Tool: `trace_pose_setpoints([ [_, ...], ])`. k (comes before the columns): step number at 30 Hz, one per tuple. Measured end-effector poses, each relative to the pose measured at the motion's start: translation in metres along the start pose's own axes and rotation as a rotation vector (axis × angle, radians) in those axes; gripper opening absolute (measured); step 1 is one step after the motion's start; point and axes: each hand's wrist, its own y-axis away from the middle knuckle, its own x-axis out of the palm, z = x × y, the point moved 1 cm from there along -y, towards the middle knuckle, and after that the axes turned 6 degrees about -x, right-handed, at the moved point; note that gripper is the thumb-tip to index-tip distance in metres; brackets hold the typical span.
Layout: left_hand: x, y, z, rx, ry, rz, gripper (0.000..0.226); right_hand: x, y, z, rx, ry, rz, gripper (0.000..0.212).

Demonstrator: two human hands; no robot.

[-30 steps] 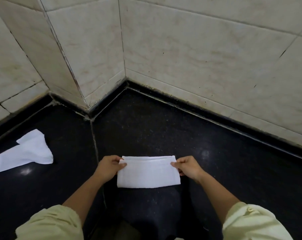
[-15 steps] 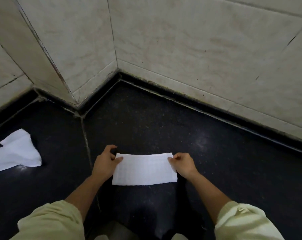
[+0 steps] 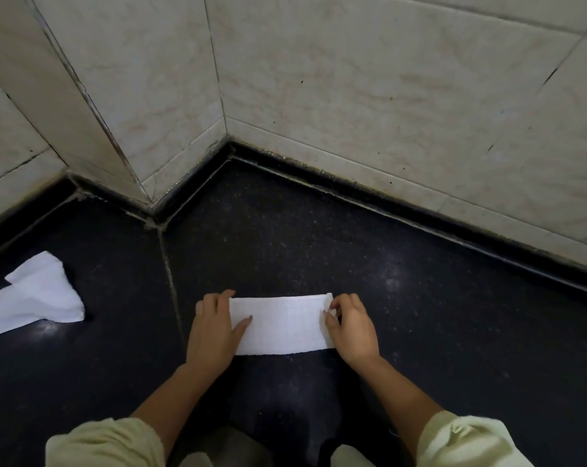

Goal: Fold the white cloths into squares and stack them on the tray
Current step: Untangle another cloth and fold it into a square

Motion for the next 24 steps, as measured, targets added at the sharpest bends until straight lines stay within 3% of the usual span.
trace_pose_setpoints([
  [10, 0.019, 0.039, 0.012, -0.19, 0.088, 0.06, 0.074, 0.005, 0.032, -0.028, -0.229, 0.215, 0.139, 0.029],
  [17, 0.013, 0.037, 0.022, -0.242, 0.281, 0.101, 0.083, 0.002, 0.031, -0.028, -0.043, 0.073, 0.143, 0.019],
  [24, 0.015, 0.034, 0.02, -0.304, 0.321, 0.092, 0.087, 0.004, 0.024, -0.016, 0.139, 0.023, 0.075, 0.03],
])
